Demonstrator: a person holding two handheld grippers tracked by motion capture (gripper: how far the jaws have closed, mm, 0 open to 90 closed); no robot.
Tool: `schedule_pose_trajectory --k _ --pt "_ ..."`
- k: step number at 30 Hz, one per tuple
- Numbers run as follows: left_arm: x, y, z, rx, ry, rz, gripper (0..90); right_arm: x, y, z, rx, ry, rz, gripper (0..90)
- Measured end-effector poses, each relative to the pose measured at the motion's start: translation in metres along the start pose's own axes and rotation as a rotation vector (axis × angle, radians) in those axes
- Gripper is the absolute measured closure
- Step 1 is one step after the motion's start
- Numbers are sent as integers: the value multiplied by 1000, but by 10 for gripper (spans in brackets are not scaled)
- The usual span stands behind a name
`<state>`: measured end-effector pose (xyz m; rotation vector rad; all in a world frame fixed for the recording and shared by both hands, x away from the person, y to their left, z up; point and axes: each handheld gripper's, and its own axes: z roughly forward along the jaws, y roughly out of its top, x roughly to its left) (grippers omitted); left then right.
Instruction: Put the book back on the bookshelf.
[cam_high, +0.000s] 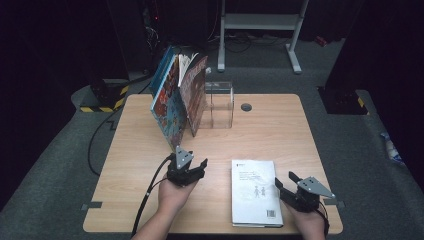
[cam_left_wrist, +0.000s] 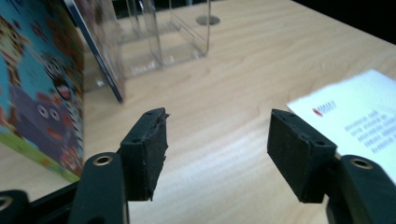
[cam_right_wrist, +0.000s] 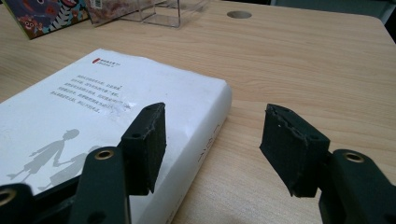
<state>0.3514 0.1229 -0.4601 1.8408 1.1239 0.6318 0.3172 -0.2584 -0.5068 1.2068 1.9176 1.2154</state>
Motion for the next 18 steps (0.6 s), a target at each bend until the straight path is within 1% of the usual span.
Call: schedule_pose_trajectory --k 1,2,3,4,5,6,7,8,9,10,12,13,15,16,17,18 --pt "-1 -3 0 12 -9 2 367 1 0 0 2 -4 -10 392" --pt "-3 -10 2 30 -15 7 350 3 1 0 4 -3 -19 386" --pt "-3 -10 2 30 -15 7 342 3 1 0 4 -3 -19 386" --pt "-3 -14 3 40 -16 17 342 4 1 0 5 1 -23 381" --pt "-4 -18 3 46 -23 14 334 5 1 0 9 2 -23 376" --pt "-3 -20 3 57 -26 25 331 6 1 0 16 6 -25 369" --pt "-3 -27 4 57 -22 17 310 6 0 1 20 7 -27 354" --pt "-3 -27 4 57 -22 17 304 7 0 1 23 2 -34 345" --pt "-1 -30 5 61 -14 14 305 7 0 1 27 -5 -36 336" --pt "1 -33 6 66 -16 2 305 7 0 1 27 -5 -36 336" --pt "4 -39 7 77 -21 -16 293 6 0 0 33 -12 -30 308" --pt "4 -41 7 74 -22 -7 286 7 0 0 35 -13 -27 303" --pt "4 -45 6 78 -33 7 273 7 0 -1 38 -9 -27 300" --pt "4 -49 5 91 -61 1 249 8 0 -3 39 -4 -24 292" --pt "4 -49 5 91 -61 1 243 8 0 -3 39 -4 -24 292" --pt "3 -51 5 96 -72 0 243 8 0 -4 38 -1 -18 291"
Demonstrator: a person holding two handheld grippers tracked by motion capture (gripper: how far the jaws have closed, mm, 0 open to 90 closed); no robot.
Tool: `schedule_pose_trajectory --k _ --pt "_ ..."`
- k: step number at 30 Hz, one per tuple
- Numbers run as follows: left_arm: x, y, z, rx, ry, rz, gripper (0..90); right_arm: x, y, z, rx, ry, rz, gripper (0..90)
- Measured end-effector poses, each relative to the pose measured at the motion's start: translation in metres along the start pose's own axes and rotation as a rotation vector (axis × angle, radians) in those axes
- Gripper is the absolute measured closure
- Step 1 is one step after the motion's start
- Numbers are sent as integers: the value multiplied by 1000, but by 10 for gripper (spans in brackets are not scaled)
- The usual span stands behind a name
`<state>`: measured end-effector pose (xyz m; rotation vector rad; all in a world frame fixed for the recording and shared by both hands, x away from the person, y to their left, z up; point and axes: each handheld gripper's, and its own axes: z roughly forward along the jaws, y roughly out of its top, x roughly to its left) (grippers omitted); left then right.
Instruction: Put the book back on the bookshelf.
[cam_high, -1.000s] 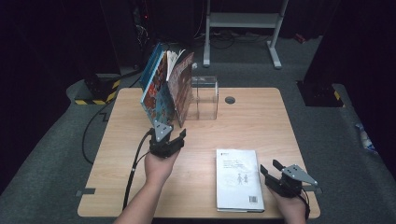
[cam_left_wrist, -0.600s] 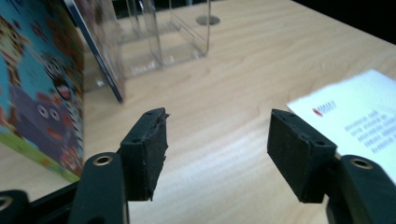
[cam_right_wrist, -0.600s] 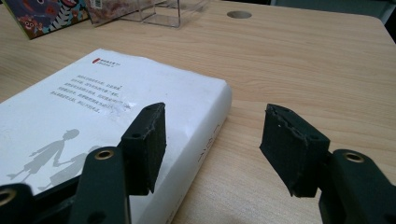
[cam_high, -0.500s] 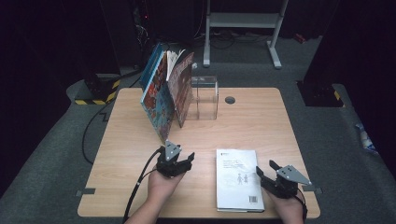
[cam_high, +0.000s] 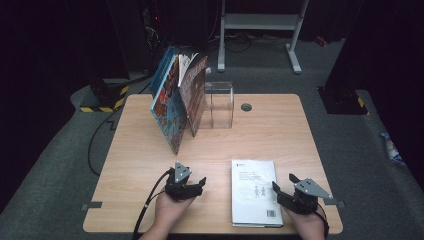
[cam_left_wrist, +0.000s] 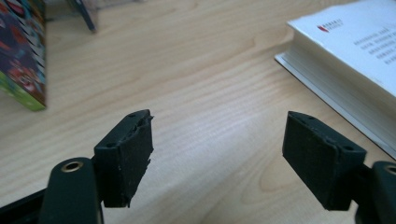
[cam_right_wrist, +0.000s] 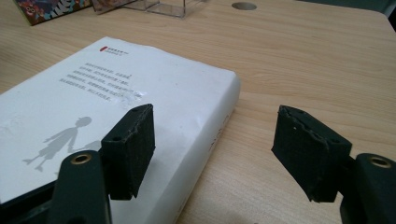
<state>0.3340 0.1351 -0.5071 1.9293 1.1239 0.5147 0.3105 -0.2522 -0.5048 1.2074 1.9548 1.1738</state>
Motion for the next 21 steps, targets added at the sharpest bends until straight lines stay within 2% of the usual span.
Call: schedule_pose_trajectory --k 2,3,6,10,11,13,14,16,18,21 --pt "-1 -4 -1 -6 -25 1 237 2 0 -1 11 6 -1 286" --pt "-1 -7 -1 -24 -37 -2 232 3 0 -3 10 15 11 281" --pt "-1 -10 -1 -30 -37 2 215 5 2 -4 15 26 21 276" --pt "-1 -16 2 -13 -66 8 211 11 6 -8 19 39 47 261" --pt "-1 -17 2 -18 -61 18 213 13 7 -9 20 36 55 261" --pt "-2 -19 -1 -58 -56 18 234 16 5 -11 22 35 61 261" --pt "-2 -19 -2 -68 -64 13 240 19 2 -11 36 41 64 261" --pt "-2 -20 -1 -55 -68 28 239 23 -2 -10 66 39 68 261" --pt "-2 -20 -1 -49 -80 21 232 28 -6 -10 93 46 77 259" --pt "-3 -21 -1 -48 -79 24 229 32 -7 -11 106 52 77 259"
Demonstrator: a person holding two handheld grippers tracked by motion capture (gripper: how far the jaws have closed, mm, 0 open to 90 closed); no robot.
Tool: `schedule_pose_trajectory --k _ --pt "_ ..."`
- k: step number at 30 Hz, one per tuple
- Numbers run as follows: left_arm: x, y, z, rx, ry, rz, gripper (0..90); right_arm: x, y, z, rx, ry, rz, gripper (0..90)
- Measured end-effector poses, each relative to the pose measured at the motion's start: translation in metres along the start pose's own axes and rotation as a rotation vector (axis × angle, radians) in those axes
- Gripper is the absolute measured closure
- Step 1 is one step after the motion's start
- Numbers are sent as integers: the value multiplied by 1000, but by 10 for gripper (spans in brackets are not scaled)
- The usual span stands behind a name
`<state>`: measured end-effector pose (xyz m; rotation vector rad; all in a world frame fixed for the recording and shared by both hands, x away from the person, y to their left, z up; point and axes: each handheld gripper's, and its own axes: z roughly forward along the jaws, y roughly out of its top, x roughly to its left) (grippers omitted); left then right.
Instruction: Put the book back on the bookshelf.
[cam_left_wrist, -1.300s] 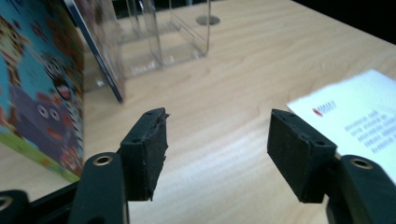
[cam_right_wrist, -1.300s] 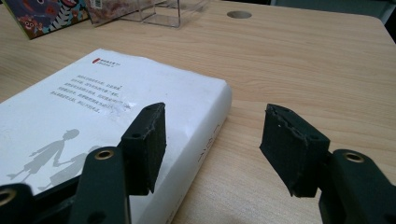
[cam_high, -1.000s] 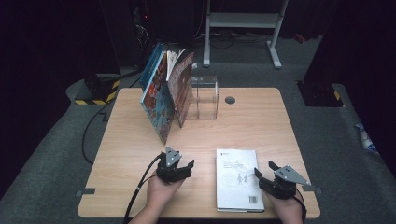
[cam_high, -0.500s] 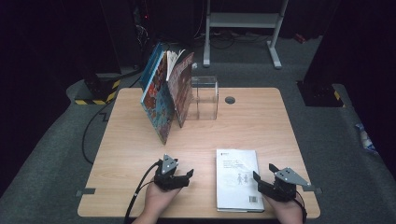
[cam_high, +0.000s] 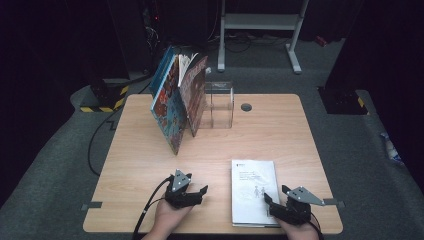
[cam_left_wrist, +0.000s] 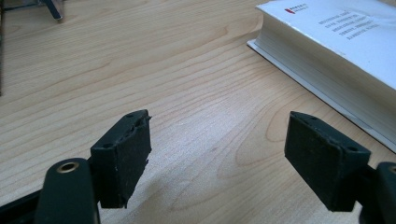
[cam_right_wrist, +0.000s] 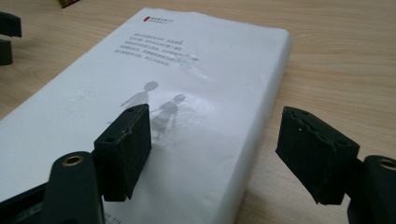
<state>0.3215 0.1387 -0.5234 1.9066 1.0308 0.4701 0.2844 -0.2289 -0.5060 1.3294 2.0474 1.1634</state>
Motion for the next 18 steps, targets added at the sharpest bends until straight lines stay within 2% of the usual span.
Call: schedule_pose_trajectory --k 3,6,8,15,18 --pt "0 0 -1 -4 1 -2 232 6 -1 1 9 26 14 258" --pt "0 -1 -1 -3 2 -10 237 11 -1 2 10 -1 32 261" --pt "0 0 -1 1 11 14 237 12 -1 1 12 -11 42 277" --pt "0 0 0 -4 10 -3 245 15 0 2 9 -31 46 306" --pt "0 0 0 -5 10 -1 246 20 1 5 12 -1 43 346"
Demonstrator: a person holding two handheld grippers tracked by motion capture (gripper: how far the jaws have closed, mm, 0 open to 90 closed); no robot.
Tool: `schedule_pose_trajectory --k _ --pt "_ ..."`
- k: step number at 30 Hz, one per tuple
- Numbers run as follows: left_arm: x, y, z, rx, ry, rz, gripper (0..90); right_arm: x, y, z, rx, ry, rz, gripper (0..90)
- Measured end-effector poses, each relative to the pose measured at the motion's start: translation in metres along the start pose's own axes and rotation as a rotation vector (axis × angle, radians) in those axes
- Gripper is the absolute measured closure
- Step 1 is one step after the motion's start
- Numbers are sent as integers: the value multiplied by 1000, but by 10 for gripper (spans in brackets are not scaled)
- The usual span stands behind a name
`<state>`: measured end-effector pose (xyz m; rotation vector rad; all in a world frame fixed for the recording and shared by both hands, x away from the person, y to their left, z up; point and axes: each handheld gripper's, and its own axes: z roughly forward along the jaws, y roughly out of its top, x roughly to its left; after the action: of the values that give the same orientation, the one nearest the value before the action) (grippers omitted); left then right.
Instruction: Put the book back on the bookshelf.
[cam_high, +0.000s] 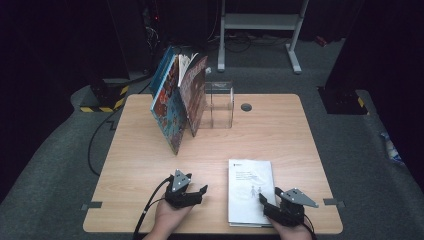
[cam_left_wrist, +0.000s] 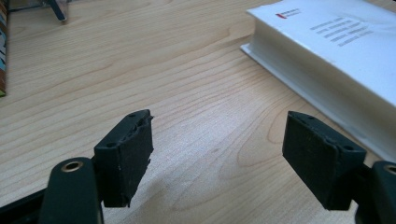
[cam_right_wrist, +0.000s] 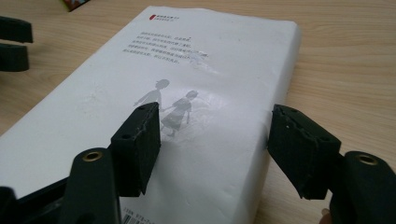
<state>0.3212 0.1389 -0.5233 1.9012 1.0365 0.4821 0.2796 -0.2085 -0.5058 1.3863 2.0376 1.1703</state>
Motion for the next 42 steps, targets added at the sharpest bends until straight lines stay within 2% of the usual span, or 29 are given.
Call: schedule_pose_trajectory --k 1,6,7,11,12,18,20,21,22,24,25,26,29,34,38,42 --pt "-1 0 0 -3 -1 -12 246 4 1 3 -1 6 -12 346" --pt "3 0 -4 -17 0 -16 249 22 9 19 0 38 -35 344" --pt "3 0 -5 -22 -3 -33 250 25 11 23 1 42 -39 344" --pt "9 2 -11 -46 -4 -44 251 38 18 37 1 55 -58 341" --pt "11 4 -14 -66 -2 -59 252 44 21 43 0 61 -63 341" --pt "10 6 -18 -84 -22 -78 253 59 29 57 7 85 -83 340" --pt "4 7 -17 -82 -59 -72 249 60 31 59 7 91 -100 338" --pt "4 7 -17 -82 -59 -72 245 60 31 59 7 91 -100 338" --pt "1 7 -17 -79 -64 -60 243 59 33 59 18 100 -120 348" --pt "-6 7 -15 -73 -88 -56 239 58 34 56 0 78 -143 359" --pt "-6 7 -15 -73 -88 -56 238 58 34 56 0 78 -143 359" --pt "-8 7 -15 -71 -94 -53 239 54 35 51 -29 71 -140 351" --pt "-14 6 -13 -63 -110 -37 239 50 35 47 -27 82 -120 336" --pt "-19 4 -9 -40 -141 -64 221 49 27 39 -17 96 -143 312" --pt "-21 3 -8 -35 -123 -53 200 47 20 37 -9 105 -138 316" --pt "-18 0 -4 -12 -116 -88 182 44 16 33 -28 93 -117 318"
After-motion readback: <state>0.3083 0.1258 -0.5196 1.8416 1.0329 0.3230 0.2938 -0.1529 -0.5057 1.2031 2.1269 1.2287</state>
